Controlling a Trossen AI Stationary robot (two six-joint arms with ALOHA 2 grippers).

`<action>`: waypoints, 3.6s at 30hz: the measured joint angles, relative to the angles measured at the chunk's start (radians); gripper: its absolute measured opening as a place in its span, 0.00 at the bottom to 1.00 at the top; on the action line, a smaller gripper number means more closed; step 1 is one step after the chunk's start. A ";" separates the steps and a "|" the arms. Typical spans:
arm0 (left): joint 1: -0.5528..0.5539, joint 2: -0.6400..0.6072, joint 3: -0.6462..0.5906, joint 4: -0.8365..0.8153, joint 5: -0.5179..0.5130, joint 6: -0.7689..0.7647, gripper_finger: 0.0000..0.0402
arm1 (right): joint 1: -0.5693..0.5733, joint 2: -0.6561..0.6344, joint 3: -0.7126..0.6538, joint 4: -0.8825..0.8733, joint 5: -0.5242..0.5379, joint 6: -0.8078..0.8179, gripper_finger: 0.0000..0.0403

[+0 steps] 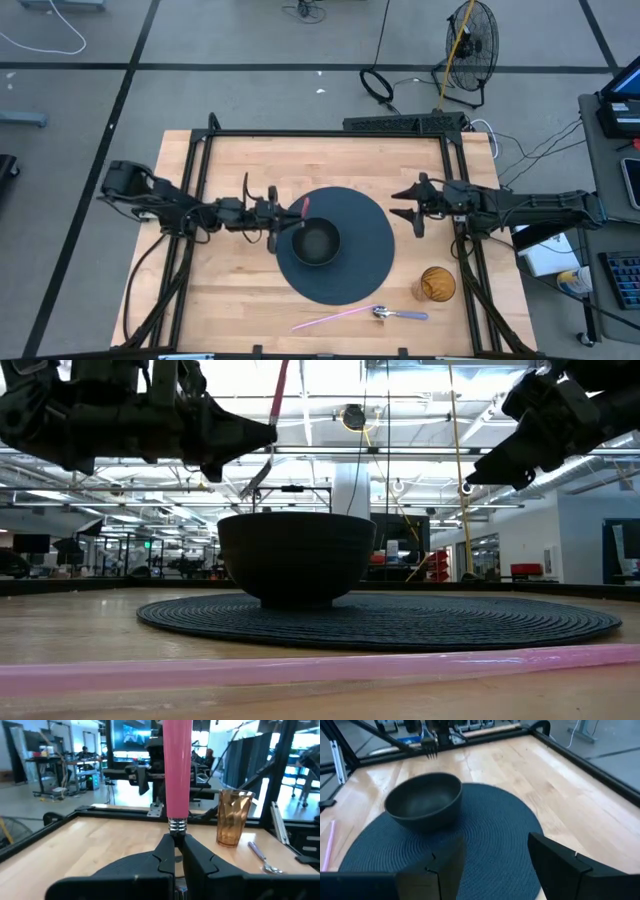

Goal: Pick & Place Utensil
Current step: Put the pink fork into the black bowl, then put the blue spoon into the black bowl

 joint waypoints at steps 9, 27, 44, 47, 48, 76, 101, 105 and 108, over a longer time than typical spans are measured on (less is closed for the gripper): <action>-0.062 0.153 0.096 0.021 -0.118 -0.029 0.03 | 0.000 0.000 0.000 0.018 0.002 -0.006 0.52; -0.099 0.262 0.236 -0.154 -0.326 -0.178 0.03 | 0.000 0.000 0.000 0.014 0.000 0.000 0.52; -0.133 0.263 0.268 -0.348 -0.458 -0.341 0.06 | 0.000 0.000 0.000 0.014 0.001 0.000 0.52; -0.133 0.263 0.268 -0.345 -0.459 -0.345 0.06 | 0.000 0.000 0.000 0.014 0.001 0.000 0.52; -0.133 0.263 0.268 -0.346 -0.459 -0.345 0.05 | 0.000 0.000 0.000 0.014 0.001 0.000 0.52; -0.131 0.334 0.318 -0.437 -0.472 -0.428 0.07 | 0.000 0.000 0.000 0.014 -0.001 0.000 0.52; -0.128 0.366 0.363 -0.441 -0.445 -0.366 0.19 | 0.000 0.000 0.000 0.005 -0.001 0.000 0.52; -0.128 0.366 0.363 -0.440 -0.430 -0.366 0.24 | 0.000 0.000 0.000 0.006 -0.001 0.000 0.52; -0.128 0.366 0.363 -0.440 -0.429 -0.367 0.28 | 0.000 0.000 0.000 0.006 -0.001 0.000 0.52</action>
